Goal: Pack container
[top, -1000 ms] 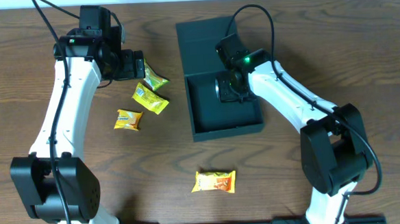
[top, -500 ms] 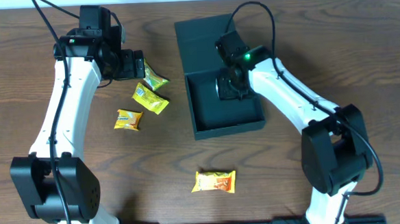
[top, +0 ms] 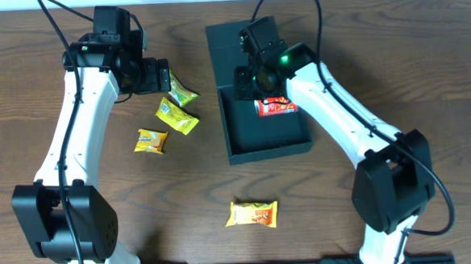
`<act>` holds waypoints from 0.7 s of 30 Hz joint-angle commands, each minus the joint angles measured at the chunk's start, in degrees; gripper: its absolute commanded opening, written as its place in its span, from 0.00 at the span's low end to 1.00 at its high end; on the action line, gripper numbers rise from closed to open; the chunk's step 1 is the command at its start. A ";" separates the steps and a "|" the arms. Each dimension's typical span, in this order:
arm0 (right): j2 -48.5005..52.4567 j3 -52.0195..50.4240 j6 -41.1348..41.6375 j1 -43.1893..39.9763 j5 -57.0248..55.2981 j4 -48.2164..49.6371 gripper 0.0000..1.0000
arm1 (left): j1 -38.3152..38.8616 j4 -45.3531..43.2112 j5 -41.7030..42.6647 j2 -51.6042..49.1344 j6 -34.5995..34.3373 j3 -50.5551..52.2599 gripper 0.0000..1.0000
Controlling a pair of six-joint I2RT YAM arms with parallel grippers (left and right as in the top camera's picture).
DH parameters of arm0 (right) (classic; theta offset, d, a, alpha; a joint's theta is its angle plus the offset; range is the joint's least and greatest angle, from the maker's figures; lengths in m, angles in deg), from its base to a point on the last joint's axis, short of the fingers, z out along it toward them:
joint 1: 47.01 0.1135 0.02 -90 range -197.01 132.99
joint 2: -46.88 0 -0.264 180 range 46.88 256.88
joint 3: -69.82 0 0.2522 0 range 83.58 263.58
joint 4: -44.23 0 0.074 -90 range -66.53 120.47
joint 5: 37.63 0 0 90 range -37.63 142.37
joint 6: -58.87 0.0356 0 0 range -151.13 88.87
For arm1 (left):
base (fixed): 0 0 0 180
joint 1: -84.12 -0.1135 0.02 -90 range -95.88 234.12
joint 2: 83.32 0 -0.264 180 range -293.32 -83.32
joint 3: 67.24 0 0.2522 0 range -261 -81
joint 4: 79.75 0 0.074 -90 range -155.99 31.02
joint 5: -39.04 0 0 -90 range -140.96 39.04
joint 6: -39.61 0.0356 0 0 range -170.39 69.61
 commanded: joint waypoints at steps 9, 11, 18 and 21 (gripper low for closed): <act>5.09 0.04 2.47 2.27 0.39 3.30 0.01 | -0.15 -0.24 -0.28 0.20 -0.15 -1.01 0.95; 5.90 0.04 2.51 2.58 0.00 5.03 0.02 | -0.15 -0.24 -0.28 0.20 -0.13 -1.01 0.95; 8.50 0.04 2.54 2.58 -2.62 10.49 0.02 | -0.15 -0.20 -0.28 0.20 0.04 -1.01 0.95; 8.57 0.04 2.82 2.58 -3.65 14.21 0.02 | -0.15 -0.20 -0.42 0.20 0.04 -1.01 0.96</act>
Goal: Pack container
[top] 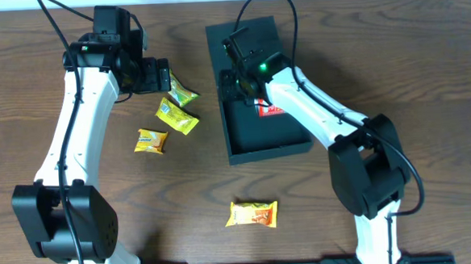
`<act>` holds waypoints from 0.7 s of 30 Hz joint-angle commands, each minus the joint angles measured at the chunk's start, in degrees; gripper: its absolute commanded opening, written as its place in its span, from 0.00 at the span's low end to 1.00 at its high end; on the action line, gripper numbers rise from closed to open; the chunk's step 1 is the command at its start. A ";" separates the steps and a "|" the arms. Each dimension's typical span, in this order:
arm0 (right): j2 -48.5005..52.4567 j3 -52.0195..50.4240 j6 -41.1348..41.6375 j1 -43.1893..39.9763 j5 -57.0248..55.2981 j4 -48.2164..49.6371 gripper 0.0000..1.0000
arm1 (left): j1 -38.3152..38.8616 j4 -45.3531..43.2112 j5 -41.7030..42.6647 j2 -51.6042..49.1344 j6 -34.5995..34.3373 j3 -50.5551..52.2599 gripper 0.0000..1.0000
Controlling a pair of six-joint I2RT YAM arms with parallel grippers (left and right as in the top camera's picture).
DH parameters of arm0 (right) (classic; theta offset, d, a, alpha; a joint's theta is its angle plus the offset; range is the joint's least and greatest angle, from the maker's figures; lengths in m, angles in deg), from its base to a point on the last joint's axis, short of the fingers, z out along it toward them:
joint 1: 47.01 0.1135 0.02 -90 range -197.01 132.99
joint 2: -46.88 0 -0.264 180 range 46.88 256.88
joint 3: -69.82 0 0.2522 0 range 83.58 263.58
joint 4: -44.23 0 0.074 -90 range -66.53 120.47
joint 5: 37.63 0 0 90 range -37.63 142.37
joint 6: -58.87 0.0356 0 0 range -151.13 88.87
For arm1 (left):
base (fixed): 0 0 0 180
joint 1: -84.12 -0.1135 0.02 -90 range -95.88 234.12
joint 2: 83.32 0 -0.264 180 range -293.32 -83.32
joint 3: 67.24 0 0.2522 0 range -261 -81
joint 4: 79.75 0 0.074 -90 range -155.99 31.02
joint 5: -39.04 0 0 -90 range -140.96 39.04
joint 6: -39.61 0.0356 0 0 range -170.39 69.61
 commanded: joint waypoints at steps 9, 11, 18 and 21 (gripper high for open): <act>0.72 0.07 3.21 0.37 -5.49 6.05 0.02 | -0.13 0.11 -2.86 0.20 0.00 -1.01 0.95; 0.72 0.07 3.58 0.26 -5.57 6.54 0.02 | -0.15 0.11 -2.86 0.20 0.02 -1.01 0.95; 0.66 1.05 4.94 -0.52 2.49 -2.29 0.01 | -0.13 0.11 -2.84 0.20 0.00 -1.01 0.95; 0.83 1.01 4.96 -0.22 1.81 -4.68 0.02 | -0.13 0.11 -2.86 0.20 0.00 -1.01 0.95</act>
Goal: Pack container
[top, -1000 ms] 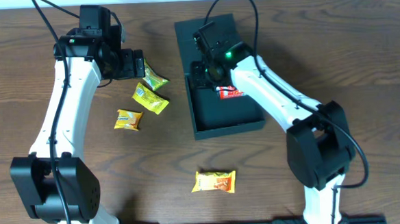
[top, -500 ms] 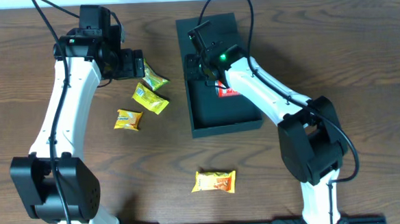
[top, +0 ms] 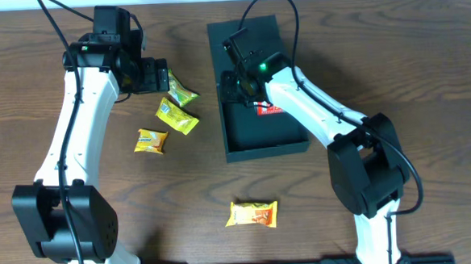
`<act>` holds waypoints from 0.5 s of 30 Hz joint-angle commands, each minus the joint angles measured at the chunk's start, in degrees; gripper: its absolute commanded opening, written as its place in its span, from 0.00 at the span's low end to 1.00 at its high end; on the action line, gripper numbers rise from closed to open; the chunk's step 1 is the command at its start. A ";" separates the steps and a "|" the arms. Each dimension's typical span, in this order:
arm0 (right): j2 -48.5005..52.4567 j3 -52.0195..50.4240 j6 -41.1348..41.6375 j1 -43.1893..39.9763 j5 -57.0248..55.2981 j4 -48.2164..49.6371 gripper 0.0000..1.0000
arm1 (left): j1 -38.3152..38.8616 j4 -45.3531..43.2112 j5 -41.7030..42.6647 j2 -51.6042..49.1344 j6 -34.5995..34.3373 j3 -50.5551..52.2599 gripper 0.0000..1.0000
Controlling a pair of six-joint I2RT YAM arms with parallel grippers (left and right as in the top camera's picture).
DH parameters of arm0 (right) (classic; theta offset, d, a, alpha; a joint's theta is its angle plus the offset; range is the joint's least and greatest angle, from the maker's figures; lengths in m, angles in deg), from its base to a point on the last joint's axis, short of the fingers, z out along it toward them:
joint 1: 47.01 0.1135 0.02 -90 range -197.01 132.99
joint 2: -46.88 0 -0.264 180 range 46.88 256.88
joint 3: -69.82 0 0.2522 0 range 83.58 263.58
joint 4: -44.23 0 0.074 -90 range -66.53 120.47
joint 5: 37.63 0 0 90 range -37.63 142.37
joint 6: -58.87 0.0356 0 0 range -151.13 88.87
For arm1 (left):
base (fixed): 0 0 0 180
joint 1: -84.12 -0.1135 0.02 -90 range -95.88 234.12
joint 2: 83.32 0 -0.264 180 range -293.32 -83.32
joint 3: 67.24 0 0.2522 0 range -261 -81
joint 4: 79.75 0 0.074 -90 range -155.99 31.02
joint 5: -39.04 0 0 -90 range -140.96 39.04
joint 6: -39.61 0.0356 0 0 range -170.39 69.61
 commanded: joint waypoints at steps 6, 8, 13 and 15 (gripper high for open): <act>1.14 0.61 0.28 1.33 -5.16 2.51 0.01 | -0.13 0.09 -0.98 0.20 0.02 -1.01 0.96; 2.23 0.61 0.31 1.42 -5.01 5.03 0.01 | -0.13 0.26 -0.98 0.20 0.02 -1.01 0.95; 4.28 0.61 0.28 1.40 -5.07 8.24 0.02 | -0.13 0.70 -1.01 0.20 0.02 -1.01 0.95; 4.48 0.61 0.26 1.33 -5.31 9.57 0.02 | -0.13 0.68 -1.01 0.20 0.02 -1.01 0.95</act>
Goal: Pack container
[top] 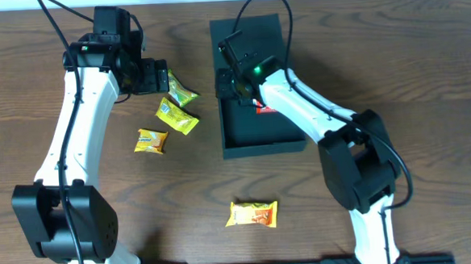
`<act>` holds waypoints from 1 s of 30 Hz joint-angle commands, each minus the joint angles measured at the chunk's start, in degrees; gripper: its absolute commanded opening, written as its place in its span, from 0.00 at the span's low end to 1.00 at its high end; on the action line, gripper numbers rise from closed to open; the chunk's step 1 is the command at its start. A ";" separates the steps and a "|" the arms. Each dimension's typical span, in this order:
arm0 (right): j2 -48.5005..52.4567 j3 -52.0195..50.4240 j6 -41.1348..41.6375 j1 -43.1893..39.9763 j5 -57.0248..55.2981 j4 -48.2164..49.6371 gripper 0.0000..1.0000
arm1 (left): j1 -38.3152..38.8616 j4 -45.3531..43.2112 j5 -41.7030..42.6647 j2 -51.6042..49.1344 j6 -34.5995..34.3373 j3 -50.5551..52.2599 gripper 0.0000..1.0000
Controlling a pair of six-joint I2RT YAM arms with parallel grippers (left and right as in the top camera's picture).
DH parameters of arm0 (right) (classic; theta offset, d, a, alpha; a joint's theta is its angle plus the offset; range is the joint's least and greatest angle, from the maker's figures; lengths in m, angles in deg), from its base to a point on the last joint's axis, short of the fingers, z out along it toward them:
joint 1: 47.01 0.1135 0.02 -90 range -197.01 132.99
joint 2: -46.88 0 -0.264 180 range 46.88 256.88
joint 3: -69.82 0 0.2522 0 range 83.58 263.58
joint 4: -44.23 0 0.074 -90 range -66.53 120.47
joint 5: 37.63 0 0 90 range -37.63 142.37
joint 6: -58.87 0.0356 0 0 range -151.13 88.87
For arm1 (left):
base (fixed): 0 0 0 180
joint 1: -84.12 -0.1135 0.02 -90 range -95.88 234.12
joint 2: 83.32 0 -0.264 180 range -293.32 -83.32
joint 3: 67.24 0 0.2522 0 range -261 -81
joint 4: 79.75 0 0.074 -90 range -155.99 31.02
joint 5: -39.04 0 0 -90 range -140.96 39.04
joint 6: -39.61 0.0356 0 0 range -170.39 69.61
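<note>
The dark rectangular container (pixel 260 135) lies open at the table's middle back. A red snack packet (pixel 264 109) rests inside it, partly under my right arm. My right gripper (pixel 227 85) sits on the container's left wall and looks shut on it. Left of the container my left gripper (pixel 166 75) stands open, close to a green-yellow packet (pixel 183 93). Two more yellow packets (pixel 177 117) (pixel 151 140) lie below it. An orange packet (pixel 252 213) lies nearer the front.
Both white arms reach in from the front edge, the left one along the table's left side, the right one across the container. A black rail runs along the front edge.
The container has shifted a little to the left and stands straighter, with my right gripper still at its left wall. The left arm and the loose packets have not moved.
First my right gripper was over the red packet inside the tilted container. Then it was at the container's left wall, the packet left lying inside. Since then the container has turned straighter and edged left. My left gripper stayed by the green-yellow packet throughout.
</note>
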 commanded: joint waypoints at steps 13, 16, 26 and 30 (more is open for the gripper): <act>-1.90 2.93 -2.80 -0.33 6.16 1.60 0.02 | -0.15 0.15 -0.85 0.20 0.02 -1.01 0.95; -4.70 8.33 -6.67 -0.33 -2.16 -6.88 0.02 | -0.13 0.15 -1.11 0.20 0.00 -1.01 0.95; -11.82 22.80 -11.06 -7.65 -19.02 -36.02 0.72 | -0.04 -3.30 -4.20 0.20 -7.04 -1.01 0.98; -13.62 22.80 -7.04 -14.08 -17.49 -42.99 0.99 | -0.04 -6.12 -4.28 0.20 -14.01 -1.01 0.95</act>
